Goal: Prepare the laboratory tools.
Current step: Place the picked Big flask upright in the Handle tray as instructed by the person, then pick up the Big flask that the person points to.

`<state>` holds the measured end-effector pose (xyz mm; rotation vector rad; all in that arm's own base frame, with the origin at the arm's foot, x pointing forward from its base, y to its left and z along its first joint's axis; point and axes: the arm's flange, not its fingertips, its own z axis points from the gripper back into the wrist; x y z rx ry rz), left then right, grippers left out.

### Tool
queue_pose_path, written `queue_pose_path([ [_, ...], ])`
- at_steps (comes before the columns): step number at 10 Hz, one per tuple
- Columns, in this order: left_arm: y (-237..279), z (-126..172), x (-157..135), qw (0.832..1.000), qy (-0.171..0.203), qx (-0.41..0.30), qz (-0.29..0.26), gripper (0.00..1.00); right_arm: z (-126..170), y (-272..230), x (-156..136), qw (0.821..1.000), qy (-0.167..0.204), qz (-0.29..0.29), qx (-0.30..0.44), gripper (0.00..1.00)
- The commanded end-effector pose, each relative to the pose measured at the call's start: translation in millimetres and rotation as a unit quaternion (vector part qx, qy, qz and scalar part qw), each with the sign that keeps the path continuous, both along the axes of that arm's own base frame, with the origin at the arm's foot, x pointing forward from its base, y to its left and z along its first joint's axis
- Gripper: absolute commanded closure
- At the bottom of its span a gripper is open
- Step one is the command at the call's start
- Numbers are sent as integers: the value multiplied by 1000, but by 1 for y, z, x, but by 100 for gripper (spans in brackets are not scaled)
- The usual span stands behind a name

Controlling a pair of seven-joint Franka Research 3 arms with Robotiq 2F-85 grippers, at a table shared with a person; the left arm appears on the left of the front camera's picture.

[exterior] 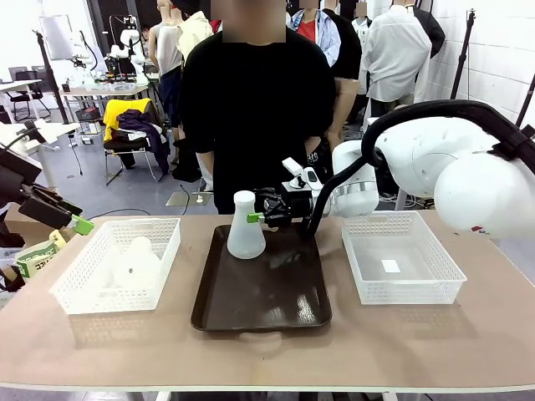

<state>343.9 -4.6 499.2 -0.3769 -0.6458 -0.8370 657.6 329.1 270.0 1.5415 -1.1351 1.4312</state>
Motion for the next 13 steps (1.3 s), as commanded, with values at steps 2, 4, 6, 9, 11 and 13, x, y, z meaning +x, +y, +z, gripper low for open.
queue_pose_path([
  [2,2,-1,0,1000,0,1,-4,0,5,-6,-4,1000,7,-8,-16,0],
  [4,2,-1,0,1000,0,1,-4,0,7,-9,-7,999,13,-19,-30,0],
  [6,2,-1,0,1000,0,1,-4,0,11,-12,-10,999,18,-33,-31,0],
  [9,2,-1,0,1000,0,1,-4,0,3,-8,2,1000,7,-16,-22,0],
  [11,2,-1,0,1000,0,1,-4,0,3,-8,2,1000,7,-16,-22,0],
  [13,2,-1,0,1000,0,1,-4,0,3,-8,2,1000,7,-16,-22,0],
])
